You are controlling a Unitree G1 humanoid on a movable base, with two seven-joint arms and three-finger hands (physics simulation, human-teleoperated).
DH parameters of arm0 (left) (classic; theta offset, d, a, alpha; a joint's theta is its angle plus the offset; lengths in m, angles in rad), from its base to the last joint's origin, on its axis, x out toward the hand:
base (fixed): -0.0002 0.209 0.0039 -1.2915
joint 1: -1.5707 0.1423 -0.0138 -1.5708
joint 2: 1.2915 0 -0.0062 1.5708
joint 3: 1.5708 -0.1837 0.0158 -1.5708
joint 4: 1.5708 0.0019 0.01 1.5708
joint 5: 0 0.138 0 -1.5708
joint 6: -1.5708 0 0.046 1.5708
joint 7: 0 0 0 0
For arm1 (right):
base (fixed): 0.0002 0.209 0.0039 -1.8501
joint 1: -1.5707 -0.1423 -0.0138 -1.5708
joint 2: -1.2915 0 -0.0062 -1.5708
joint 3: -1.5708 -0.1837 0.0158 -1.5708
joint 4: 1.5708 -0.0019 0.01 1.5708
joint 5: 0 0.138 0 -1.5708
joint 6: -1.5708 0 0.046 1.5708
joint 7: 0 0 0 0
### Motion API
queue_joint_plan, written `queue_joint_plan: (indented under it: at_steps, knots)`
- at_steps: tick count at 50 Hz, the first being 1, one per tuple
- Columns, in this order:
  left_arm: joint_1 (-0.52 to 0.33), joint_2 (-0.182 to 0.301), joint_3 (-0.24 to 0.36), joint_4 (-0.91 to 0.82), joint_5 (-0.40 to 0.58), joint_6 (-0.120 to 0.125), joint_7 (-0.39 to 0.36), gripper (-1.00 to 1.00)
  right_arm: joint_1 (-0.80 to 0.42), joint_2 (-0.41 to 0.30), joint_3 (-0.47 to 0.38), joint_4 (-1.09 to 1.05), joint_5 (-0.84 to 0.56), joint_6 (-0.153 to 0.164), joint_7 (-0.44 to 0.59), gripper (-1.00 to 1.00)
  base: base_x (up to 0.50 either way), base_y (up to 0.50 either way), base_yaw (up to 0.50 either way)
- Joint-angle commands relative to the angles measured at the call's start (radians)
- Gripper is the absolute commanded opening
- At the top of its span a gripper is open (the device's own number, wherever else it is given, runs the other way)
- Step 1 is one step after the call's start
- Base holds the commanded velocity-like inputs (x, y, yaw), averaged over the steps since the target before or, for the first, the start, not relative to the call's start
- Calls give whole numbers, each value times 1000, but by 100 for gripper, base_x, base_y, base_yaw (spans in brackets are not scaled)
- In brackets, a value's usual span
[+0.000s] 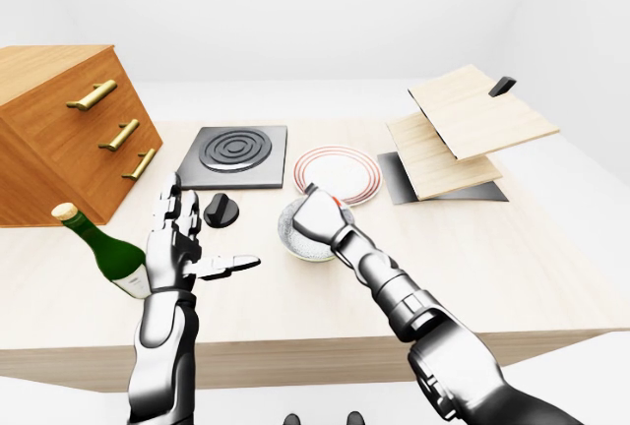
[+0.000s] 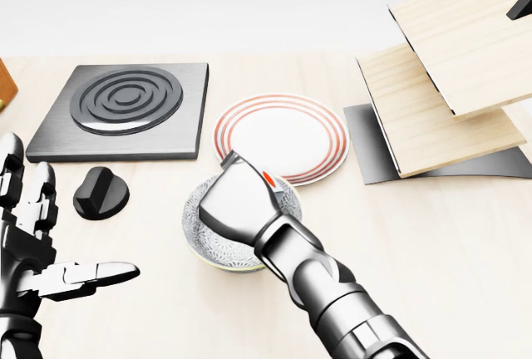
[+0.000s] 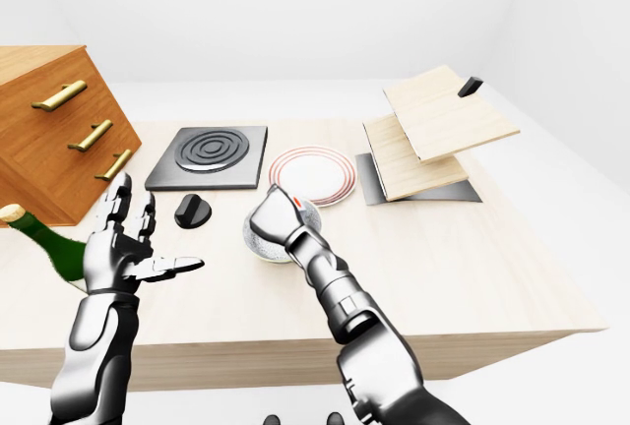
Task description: Pick up the cream cheese and put it in the bowl.
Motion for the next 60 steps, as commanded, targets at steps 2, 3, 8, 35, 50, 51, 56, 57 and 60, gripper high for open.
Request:
queue_joint_plan:
  at_steps: [2, 3, 8, 35, 50, 51, 56, 57, 60]
  knots:
    - [2, 0, 2, -3, -4, 0, -2, 100, -18, 6, 5, 32, 14, 0, 0, -100, 0, 0, 0]
    - [2, 0, 2, -3, -4, 0, -2, 100, -17, 7, 6, 32, 13, 0, 0, -100, 0, 0, 0]
    - [1, -1, 0, 5, -2, 0, -3, 100, -16, 8, 7, 29, 11, 0, 0, -55, 0, 0, 0]
    - [-10, 1, 18, 4, -31, 0, 14, 100, 23, -27, -23, -247, 52, 0, 0, 100, 0, 0, 0]
    - [-20, 10, 23, 25, -54, 0, 40, 100, -20, -109, -144, -757, 283, 0, 107, 100, 0, 0, 0]
    - [-19, 10, 22, 21, -55, 0, 41, 100, -20, -109, -149, -774, 298, 0, 128, 100, 0, 0, 0]
    - [-18, 9, 20, 12, -52, 0, 43, 100, -8, -104, -159, -858, 348, 0, 195, 100, 0, 0, 0]
    - [-18, 9, 20, 12, -51, 0, 43, 100, -4, -103, -161, -869, 356, 0, 205, 100, 0, 0, 0]
    - [-18, 8, 18, 6, -49, 0, 46, 100, 14, -104, -161, -895, 372, 0, 222, 100, 0, 0, 0]
